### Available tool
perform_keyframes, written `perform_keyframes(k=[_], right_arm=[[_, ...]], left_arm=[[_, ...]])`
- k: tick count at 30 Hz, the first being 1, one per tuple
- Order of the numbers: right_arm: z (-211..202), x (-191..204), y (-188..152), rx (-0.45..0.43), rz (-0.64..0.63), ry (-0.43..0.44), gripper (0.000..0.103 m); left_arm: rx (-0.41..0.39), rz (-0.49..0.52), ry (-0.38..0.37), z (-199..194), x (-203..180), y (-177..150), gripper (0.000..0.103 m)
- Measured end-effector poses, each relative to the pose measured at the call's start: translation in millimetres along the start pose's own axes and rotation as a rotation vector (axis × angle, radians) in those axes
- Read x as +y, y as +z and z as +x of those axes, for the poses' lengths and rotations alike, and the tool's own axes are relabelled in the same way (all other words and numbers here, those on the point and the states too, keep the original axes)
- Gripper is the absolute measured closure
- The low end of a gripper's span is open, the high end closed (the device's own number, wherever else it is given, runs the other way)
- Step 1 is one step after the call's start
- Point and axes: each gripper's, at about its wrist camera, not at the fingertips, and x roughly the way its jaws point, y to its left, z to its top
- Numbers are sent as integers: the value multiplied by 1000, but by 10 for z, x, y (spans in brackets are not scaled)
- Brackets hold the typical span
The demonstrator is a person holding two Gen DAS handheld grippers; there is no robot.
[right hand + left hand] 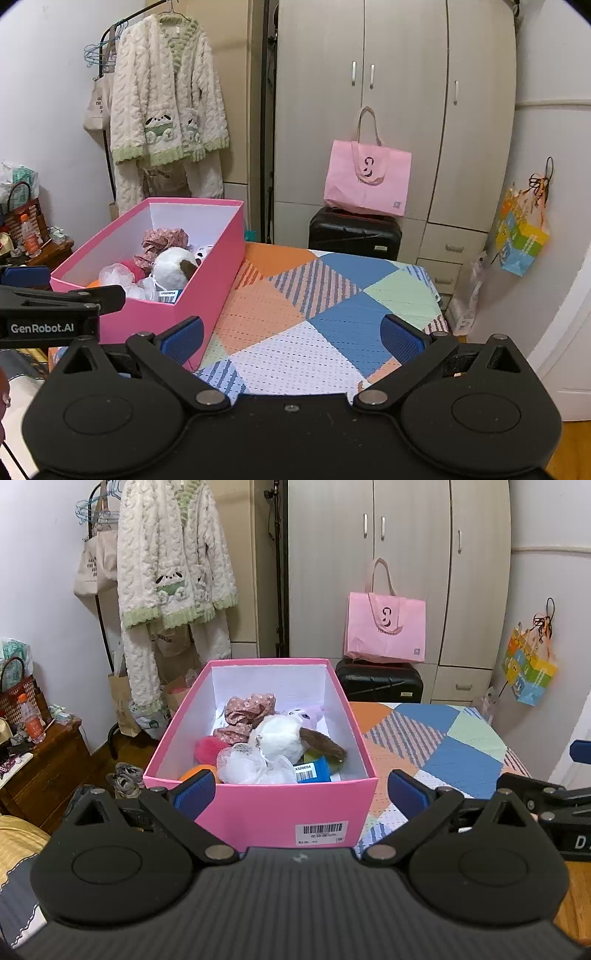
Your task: Organize soft objects
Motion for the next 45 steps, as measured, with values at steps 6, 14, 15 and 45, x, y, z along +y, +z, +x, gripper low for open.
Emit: perform_keyframes(k=[6, 14, 15, 45], right_arm=[[-70, 27, -52, -19, 2, -25, 0], [-171, -50, -89, -49, 36, -60, 0], [-183, -53, -92, -54, 36, -62, 0], [-389, -136, -244, -118, 53, -131, 0]], left_arm=[[-29, 25, 5, -75, -74, -59, 2], [-43, 3, -7, -166, -113, -124, 2], [-47, 2, -3, -173, -118, -131, 2], [-83, 36, 22, -239, -180, -183, 2]])
